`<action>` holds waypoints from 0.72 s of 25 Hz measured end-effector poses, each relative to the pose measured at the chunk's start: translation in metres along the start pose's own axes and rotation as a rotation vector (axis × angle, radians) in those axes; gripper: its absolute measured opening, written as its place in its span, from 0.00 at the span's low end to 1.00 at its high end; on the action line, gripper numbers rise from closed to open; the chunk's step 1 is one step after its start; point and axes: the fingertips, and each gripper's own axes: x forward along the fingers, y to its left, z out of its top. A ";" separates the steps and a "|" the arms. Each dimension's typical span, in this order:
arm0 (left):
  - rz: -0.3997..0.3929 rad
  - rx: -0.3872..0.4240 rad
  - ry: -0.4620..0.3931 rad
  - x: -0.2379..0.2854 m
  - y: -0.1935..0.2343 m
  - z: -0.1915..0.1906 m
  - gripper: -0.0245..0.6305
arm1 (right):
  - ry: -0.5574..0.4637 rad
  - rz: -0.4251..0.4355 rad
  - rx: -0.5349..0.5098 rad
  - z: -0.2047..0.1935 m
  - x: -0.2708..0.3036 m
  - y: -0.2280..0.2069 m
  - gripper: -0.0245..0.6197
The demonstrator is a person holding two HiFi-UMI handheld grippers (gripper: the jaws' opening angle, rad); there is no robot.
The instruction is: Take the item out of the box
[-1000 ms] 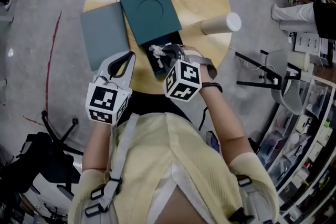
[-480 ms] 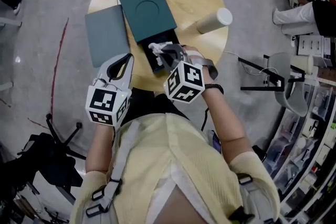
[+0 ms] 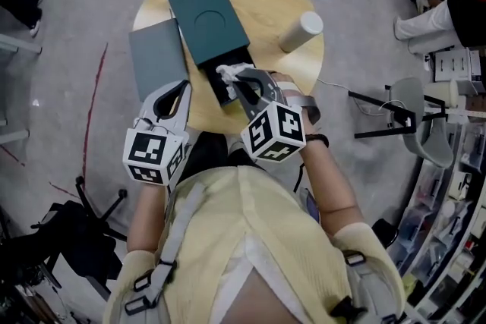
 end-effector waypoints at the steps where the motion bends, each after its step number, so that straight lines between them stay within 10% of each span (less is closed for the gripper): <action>1: 0.000 0.002 -0.005 -0.002 -0.002 0.002 0.04 | -0.009 -0.009 -0.002 0.001 -0.004 0.000 0.09; 18: -0.004 -0.012 -0.092 -0.028 -0.017 0.028 0.04 | -0.190 -0.189 0.086 0.027 -0.077 -0.023 0.08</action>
